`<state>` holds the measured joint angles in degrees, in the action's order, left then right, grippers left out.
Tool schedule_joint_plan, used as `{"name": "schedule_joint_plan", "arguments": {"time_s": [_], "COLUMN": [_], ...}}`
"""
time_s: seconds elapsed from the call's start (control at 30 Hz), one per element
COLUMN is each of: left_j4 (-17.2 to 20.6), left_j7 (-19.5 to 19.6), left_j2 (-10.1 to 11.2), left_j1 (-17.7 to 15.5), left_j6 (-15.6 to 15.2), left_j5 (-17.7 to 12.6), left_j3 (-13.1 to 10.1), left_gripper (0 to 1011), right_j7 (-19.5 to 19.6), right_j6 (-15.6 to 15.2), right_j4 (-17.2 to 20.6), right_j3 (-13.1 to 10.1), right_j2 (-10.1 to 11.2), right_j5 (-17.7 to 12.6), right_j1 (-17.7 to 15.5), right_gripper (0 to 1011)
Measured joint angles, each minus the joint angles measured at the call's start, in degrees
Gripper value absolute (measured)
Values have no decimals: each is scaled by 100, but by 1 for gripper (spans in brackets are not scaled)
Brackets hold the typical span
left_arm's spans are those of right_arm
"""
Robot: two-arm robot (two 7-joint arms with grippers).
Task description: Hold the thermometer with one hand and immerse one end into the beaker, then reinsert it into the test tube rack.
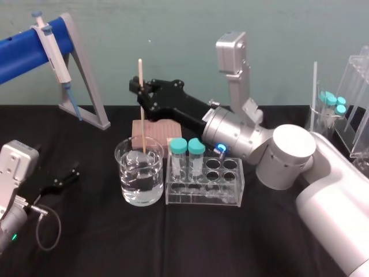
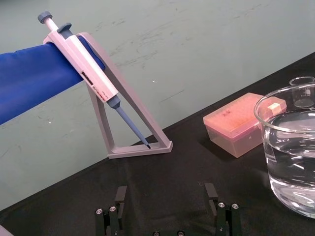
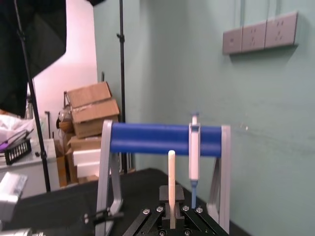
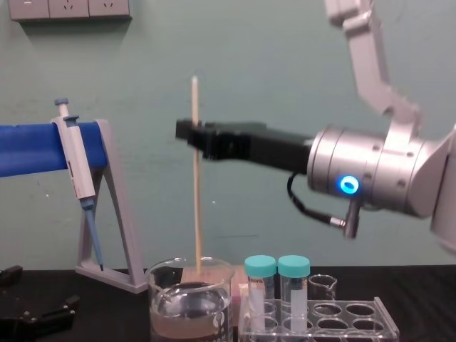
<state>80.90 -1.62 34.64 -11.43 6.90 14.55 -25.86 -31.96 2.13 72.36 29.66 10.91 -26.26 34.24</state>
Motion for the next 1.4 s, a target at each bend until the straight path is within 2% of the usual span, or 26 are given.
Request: {"name": "schedule_joint_plan", "arguments": {"time_s": [0.2,0.37,0.4,0.5,0.57,0.6,0.73,0.8,0.87,1.0,1.1,1.27,1.4], "left_j4": [0,0,0,0,0,0,0,0,0,0,0,0,0], "left_j7": [0,0,0,0,0,0,0,0,0,0,0,0,0], "left_j2": [0,0,0,0,0,0,0,0,0,0,0,0,0], "left_j1": [0,0,0,0,0,0,0,0,0,0,0,0,0], "left_j6": [0,0,0,0,0,0,0,0,0,0,0,0,0], "left_j5": [0,0,0,0,0,0,0,0,0,0,0,0,0], "left_j3": [0,0,0,0,0,0,0,0,0,0,0,0,0], "left_gripper": [1004,1004,1003,1004,1004,1004,1004,1004,1004,1004,1004,1004,1004], "right_j7": [62,316,316,622,754,896,1167,1413,1524,1785,1848,1863,1735], "right_j6": [15,43,43,-19,-56,-101,-210,-308,-358,-503,-552,-561,-456], "right_j4": [386,961,961,1375,1515,1683,1954,2179,2275,2463,2503,2426,2199], "right_j3": [-198,-480,-480,-660,-744,-847,-1027,-1199,-1278,-1457,-1512,-1560,-1570], "right_j2": [99,351,351,588,676,763,926,1067,1119,1197,1197,1092,947], "right_j5": [-243,-402,-402,-357,-341,-323,-253,-155,-97,47,92,109,71], "right_j1": [-60,-234,-234,-434,-544,-677,-938,-1222,-1363,-1695,-1819,-1947,-1968], "right_gripper": [53,53,53,53,53,53,53,53,53,53,53,53,53]}}
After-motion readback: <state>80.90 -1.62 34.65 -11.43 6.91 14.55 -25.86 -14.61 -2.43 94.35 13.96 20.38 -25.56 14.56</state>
